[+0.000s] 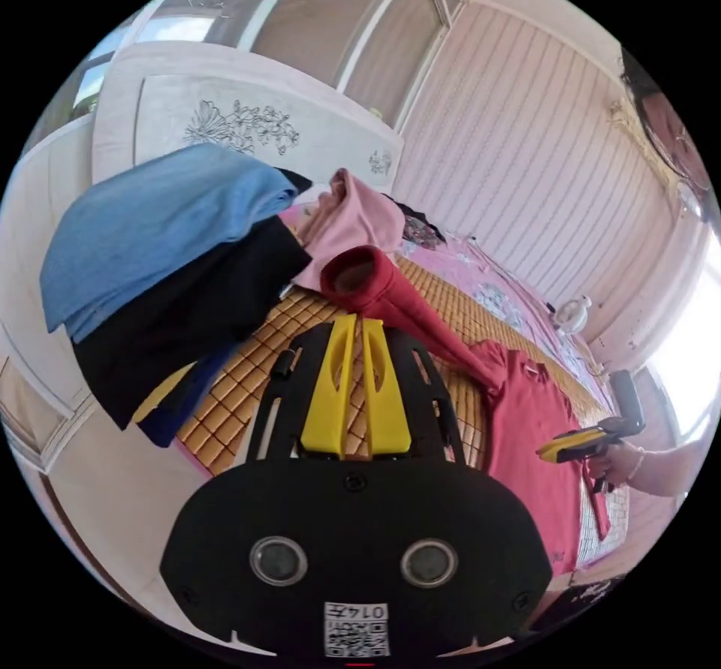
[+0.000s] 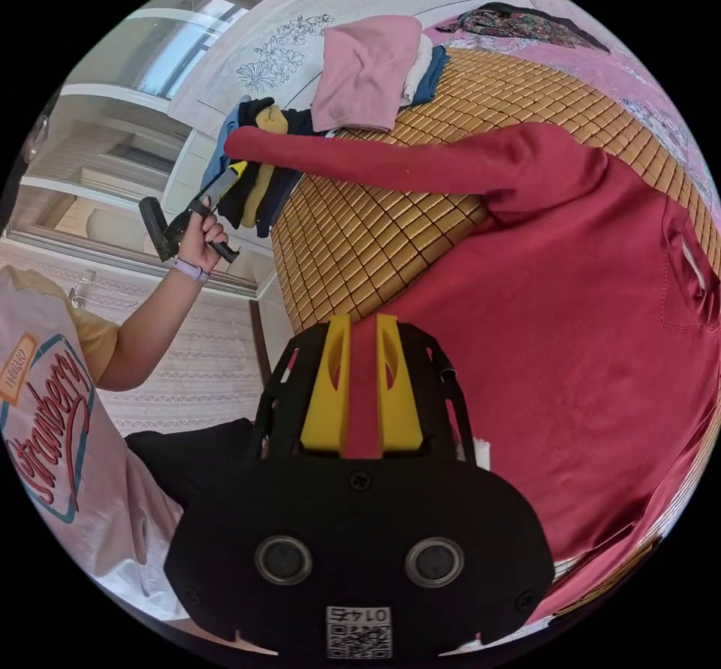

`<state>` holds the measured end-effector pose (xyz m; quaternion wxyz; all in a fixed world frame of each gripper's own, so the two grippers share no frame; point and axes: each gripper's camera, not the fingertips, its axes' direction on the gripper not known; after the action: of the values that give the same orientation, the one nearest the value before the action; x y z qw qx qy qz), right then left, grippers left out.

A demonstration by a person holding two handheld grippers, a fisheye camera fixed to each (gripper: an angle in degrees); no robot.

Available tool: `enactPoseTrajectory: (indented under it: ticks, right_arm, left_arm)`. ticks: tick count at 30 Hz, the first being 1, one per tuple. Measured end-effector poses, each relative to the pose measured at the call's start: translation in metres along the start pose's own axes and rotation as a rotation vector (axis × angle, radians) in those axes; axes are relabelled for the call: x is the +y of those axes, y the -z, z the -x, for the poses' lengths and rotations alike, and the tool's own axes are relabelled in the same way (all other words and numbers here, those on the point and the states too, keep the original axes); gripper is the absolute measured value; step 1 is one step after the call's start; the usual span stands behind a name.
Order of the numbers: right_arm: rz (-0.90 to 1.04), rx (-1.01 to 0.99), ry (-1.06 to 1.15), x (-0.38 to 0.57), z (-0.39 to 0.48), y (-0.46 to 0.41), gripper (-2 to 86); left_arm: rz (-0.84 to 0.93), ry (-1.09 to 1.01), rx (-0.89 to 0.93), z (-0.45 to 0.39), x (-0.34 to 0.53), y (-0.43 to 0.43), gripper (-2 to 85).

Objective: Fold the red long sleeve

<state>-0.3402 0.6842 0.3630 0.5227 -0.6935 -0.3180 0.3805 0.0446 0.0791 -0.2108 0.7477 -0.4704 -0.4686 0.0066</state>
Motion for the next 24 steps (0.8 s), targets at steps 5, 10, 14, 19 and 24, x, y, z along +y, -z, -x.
enactPoseTrajectory:
  ticks: [5, 10, 14, 19, 24]
  right_arm:
    - [0.033, -0.005, -0.011, -0.002, 0.016, -0.015, 6.3]
    - [0.039, 0.109, 0.053, -0.020, 0.043, -0.028, 6.9]
    - [0.004, 0.236, 0.126, -0.055, 0.060, -0.036, 8.1]
    - [-0.039, 0.354, 0.197, -0.118, 0.082, -0.054, 10.1]
    - [0.006, 0.424, 0.208, -0.152, 0.099, -0.090, 10.6]
  left_arm:
    - [0.168, 0.260, -0.003, 0.060, 0.035, -0.031, 5.8]
    - [0.239, 0.308, 0.033, 0.066, 0.042, -0.066, 8.2]
    - [0.233, 0.326, 0.027, 0.070, 0.019, -0.099, 9.8]
    - [0.354, 0.281, -0.132, 0.074, -0.018, -0.167, 9.6]
    - [0.417, 0.139, -0.184, 0.060, -0.033, -0.185, 4.5]
